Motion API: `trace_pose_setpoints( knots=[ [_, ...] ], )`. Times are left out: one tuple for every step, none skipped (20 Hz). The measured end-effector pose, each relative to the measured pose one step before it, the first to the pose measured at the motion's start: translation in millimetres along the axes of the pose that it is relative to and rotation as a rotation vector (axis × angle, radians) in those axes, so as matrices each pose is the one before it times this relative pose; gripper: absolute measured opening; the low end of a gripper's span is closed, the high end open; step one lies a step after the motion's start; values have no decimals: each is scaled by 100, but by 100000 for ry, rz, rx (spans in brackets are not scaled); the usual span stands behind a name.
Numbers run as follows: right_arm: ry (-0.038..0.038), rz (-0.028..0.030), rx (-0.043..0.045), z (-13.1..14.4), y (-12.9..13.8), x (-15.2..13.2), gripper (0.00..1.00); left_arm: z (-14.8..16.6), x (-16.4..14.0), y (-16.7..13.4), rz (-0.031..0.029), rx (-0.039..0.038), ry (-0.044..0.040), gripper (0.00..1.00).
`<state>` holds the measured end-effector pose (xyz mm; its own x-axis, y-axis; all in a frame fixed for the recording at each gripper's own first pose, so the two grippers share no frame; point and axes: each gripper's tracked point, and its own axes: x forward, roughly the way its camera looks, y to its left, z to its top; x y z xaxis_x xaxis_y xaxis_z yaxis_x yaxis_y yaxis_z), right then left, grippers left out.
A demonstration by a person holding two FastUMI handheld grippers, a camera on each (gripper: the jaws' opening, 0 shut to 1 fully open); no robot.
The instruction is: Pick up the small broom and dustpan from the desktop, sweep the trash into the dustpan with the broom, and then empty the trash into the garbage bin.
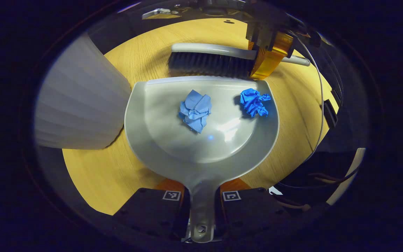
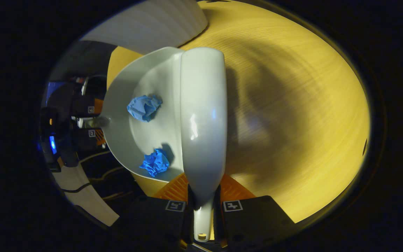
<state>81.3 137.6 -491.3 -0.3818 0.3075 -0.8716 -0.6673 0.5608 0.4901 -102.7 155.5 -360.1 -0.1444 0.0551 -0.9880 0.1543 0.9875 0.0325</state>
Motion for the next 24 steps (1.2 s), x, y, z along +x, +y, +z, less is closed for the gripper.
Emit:
trace_pose_setpoints(
  knots=[
    [-5134,1542,3305,-112,-30,-101,25,5,97,-70,-357,-924,-2212,27],
    [-5908,1473,3439,-152,-2,-340,25,-25,604,-14,-129,94,-2693,27],
    [-6486,2638,3925,-226,109,-174,25,77,499,36,263,707,-3494,27],
    [-7409,3236,3916,100,276,-540,25,-155,752,130,405,983,-2648,27],
    [-7002,2787,3671,-57,289,-453,25,173,545,299,936,1174,-2889,27],
    [-7665,622,3102,126,-39,-736,25,136,327,116,902,826,-2896,27],
    [-7165,-1399,2844,-116,-327,-1061,24,126,343,88,731,181,-2572,27],
    [-6510,-2611,3506,-36,-526,-859,24,-9,80,-111,429,-252,-2801,27],
    [-6689,-3358,3876,-489,-784,-764,24,321,82,-17,567,-669,-3057,27],
    [-6339,-1802,3867,-426,-743,-575,24,216,127,-46,1012,-217,-2983,27],
    [-5639,-709,3385,-798,-455,-358,24,406,196,77,1483,523,-2661,27],
    [-4503,221,2373,-796,-461,-370,24,411,120,57,2091,1323,-2846,27],
    [-3494,70,1912,-1010,-545,-62,24,644,-6,468,3029,1177,-3580,27],
    [-2871,-373,1468,-1173,-716,415,24,688,181,259,2572,1006,-3820,27],
    [-1774,-720,872,-1314,-803,544,24,804,92,534,1814,4,-3179,27],
    [-868,-784,490,-1582,-515,780,24,847,-112,430,1533,-498,-2293,27],
    [-634,-179,-63,-1371,-476,735,24,761,54,810,2275,-177,-2376,27],
    [-396,398,-438,-1328,-383,662,24,523,-41,1295,3593,1064,-1784,27],
    [-179,416,-137,-492,16,-398,24,-172,392,893,5607,2497,65,27],
    [-1058,-655,-48,-252,-268,-451,24,379,-41,1793,6489,3244,781,27],
    [399,-167,812,1115,626,-458,24,38,394,1715,6088,4056,979,27],
    [312,513,618,-57,296,233,24,-192,515,1468,6149,4216,1875,27],
    [-74,702,193,-252,183,204,24,-283,194,-329,5360,4031,1560,27],
    [1540,787,59,-575,117,232,24,-360,-27,551,5241,4237,1715,27]
  ],
)
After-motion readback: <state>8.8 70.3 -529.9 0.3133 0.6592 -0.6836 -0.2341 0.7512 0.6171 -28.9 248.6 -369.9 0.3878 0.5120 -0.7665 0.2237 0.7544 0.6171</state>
